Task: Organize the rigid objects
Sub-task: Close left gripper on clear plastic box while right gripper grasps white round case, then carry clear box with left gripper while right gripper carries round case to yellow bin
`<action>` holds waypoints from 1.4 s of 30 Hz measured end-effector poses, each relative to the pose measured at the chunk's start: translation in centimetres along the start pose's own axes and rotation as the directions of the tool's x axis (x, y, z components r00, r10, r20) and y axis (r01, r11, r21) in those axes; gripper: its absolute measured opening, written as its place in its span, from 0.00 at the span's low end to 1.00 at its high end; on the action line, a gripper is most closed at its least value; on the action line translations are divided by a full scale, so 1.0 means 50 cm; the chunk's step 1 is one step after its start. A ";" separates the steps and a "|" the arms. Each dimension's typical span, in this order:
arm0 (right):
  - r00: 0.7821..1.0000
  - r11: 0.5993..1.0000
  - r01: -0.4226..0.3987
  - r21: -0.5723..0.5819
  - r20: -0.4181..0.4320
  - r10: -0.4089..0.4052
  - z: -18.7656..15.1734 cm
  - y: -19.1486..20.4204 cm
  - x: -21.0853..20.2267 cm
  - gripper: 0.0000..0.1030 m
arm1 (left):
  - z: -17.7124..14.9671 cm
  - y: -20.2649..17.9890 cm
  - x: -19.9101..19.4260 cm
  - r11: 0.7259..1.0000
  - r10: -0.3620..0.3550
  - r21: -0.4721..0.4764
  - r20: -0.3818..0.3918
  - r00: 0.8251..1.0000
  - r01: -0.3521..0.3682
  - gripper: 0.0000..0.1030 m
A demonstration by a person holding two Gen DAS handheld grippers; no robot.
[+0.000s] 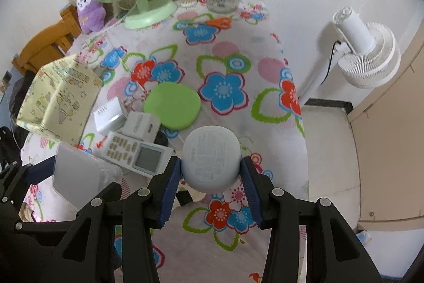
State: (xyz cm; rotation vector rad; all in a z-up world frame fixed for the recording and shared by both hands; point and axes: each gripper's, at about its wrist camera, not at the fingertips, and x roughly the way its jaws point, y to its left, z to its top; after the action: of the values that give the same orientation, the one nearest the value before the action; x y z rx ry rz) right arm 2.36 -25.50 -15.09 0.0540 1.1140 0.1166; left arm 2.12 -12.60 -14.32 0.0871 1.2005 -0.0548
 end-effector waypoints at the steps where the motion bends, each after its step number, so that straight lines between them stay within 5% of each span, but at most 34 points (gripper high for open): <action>1: 1.000 1.000 -0.002 -0.003 0.011 0.002 0.003 0.002 -0.007 0.48 | 0.002 0.003 -0.007 1.000 -0.004 -0.006 0.004 1.000 0.004 0.86; 42: 0.995 0.998 0.028 0.060 0.094 -0.034 0.109 0.263 -0.089 0.48 | 0.078 0.232 -0.085 0.993 -0.061 0.107 0.067 0.996 0.053 0.86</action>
State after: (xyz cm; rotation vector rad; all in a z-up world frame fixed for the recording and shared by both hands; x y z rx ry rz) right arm 4.43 -12.92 -7.42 0.0940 1.0231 0.0528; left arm 5.23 -1.44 -8.50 0.1424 1.1294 -0.1704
